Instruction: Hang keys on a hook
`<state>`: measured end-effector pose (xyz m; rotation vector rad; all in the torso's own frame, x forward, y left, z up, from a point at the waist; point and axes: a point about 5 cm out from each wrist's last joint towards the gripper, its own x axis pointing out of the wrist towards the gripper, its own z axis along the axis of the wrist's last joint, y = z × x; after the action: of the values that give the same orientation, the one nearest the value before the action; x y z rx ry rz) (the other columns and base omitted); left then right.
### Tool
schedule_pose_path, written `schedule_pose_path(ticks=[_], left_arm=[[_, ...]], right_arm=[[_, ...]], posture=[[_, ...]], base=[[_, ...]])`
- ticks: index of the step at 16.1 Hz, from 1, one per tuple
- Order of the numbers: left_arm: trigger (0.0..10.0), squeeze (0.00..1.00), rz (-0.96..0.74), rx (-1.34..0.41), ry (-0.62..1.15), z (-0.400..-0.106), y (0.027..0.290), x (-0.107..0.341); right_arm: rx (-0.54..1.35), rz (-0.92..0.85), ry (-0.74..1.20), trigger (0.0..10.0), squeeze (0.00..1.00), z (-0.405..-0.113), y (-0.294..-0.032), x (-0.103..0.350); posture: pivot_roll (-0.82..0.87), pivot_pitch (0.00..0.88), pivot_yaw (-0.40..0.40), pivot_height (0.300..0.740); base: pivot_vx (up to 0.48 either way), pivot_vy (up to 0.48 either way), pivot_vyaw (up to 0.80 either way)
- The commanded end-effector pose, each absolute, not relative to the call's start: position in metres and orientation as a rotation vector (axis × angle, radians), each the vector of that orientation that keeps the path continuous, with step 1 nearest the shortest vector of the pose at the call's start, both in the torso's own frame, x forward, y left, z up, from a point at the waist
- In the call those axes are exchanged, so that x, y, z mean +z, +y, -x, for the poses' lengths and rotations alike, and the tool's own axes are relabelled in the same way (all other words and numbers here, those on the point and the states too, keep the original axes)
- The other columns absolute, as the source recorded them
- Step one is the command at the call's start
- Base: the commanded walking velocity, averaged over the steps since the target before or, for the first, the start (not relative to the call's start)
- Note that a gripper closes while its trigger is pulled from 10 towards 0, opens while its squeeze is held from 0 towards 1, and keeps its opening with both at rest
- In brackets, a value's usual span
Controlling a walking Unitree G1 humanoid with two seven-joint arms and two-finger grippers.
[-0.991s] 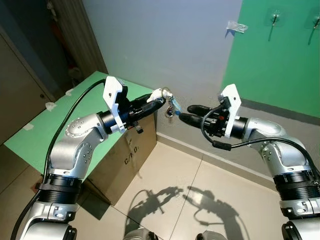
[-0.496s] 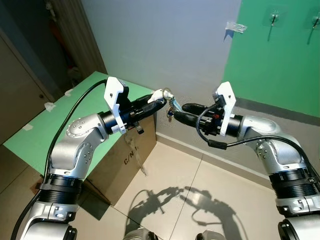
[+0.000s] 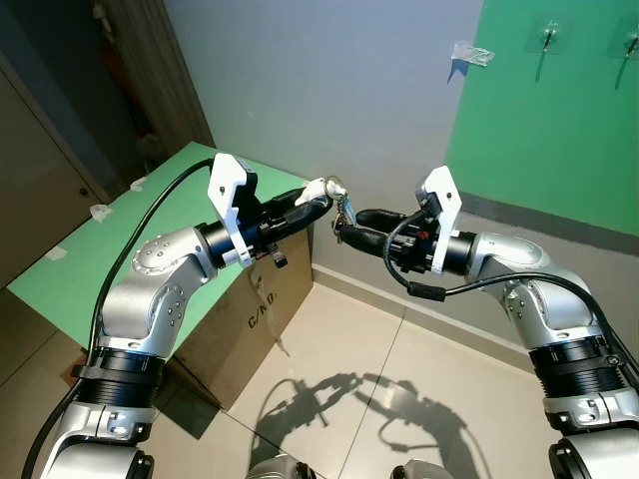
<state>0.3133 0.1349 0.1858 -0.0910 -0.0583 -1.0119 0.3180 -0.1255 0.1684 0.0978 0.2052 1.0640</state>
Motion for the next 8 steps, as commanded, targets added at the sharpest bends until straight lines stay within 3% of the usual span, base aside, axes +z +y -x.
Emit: schedule_pose_path(ticks=[1,7,8], left_arm=[[0.0,0.0,0.059,-1.022,-0.068,-0.3122,0.1357,0.1889],[0.0,0.0,0.058,-1.022,-0.067,-0.3132,0.1349,0.1895],[0.0,0.0,0.057,-1.022,-0.066,-0.3132,0.1349,0.1893]], right_arm=[[1.083,-0.087,0.189,10.0,0.0,-0.3198,-0.1194,0.1747],[1.076,-0.116,0.19,9.9,0.0,-0.3201,-0.1168,0.1748],[1.078,-0.121,0.188,0.0,0.0,-0.3197,-0.1164,0.1748]], posture=[[-0.16,0.041,0.108,0.74],[-0.17,0.044,0.108,0.74],[-0.17,0.044,0.108,0.74]], base=[[0.0,0.0,0.0],[0.0,0.0,0.0],[0.0,0.0,0.0]])
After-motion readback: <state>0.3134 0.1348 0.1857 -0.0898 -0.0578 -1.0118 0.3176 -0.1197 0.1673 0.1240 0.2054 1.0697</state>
